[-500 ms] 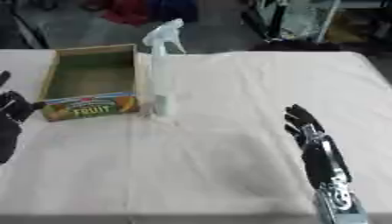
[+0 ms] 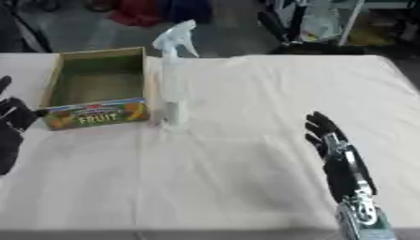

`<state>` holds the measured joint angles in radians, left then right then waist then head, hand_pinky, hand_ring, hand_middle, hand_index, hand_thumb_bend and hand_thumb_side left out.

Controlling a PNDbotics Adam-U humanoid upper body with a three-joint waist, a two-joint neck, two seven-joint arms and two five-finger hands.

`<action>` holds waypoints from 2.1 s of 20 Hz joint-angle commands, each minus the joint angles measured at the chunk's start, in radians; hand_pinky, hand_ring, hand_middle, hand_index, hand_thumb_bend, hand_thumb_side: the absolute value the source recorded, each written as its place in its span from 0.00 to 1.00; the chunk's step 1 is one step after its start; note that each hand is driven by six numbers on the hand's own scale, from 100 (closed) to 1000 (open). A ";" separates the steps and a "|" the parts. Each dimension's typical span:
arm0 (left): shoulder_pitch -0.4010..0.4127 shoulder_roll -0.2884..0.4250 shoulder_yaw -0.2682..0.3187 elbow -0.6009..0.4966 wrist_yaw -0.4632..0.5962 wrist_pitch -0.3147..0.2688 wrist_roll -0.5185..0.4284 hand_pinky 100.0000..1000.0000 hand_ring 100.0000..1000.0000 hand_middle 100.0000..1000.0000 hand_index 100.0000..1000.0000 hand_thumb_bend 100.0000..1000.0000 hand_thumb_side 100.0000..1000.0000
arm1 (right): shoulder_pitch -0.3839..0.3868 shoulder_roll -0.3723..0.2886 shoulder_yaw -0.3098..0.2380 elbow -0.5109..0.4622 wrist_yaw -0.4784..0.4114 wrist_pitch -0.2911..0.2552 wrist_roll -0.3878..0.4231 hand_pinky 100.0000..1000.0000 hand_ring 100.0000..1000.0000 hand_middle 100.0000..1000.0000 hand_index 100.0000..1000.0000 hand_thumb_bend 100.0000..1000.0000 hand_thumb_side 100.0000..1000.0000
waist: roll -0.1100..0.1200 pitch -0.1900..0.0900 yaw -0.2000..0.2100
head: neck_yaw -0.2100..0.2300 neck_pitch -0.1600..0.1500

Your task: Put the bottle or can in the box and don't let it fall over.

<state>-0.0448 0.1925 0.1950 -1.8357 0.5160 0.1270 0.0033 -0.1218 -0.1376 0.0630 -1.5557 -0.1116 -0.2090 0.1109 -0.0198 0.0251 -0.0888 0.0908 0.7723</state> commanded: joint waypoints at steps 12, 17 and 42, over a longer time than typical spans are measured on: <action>-0.011 0.008 -0.002 -0.008 0.004 0.005 -0.007 0.60 0.28 0.29 0.93 0.43 1.00 | -0.145 0.008 0.074 0.056 -0.166 0.053 0.022 0.84 0.85 0.80 1.00 0.00 0.84 | -0.001 -0.013 0.008 | -0.011 -0.002; -0.011 0.007 -0.006 -0.007 0.006 0.008 -0.011 0.60 0.28 0.29 0.93 0.44 1.00 | -0.272 0.052 0.126 0.163 -0.396 0.130 0.045 0.60 0.50 0.45 1.00 0.00 0.81 | -0.002 -0.013 0.017 | -0.030 -0.002; -0.027 -0.009 -0.021 -0.002 0.017 0.019 -0.023 0.60 0.27 0.29 0.93 0.44 1.00 | -0.509 0.293 0.124 0.502 -0.896 0.202 0.211 0.07 0.01 0.03 1.00 0.49 1.00 | 0.004 -0.008 0.074 | -0.117 -0.002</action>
<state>-0.0607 0.1753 0.1759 -1.8291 0.5272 0.1464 -0.0166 -0.6096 0.1449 0.1942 -1.0520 -1.0122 -0.0043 0.3197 -0.0206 0.0259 -0.0154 -0.0206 0.7723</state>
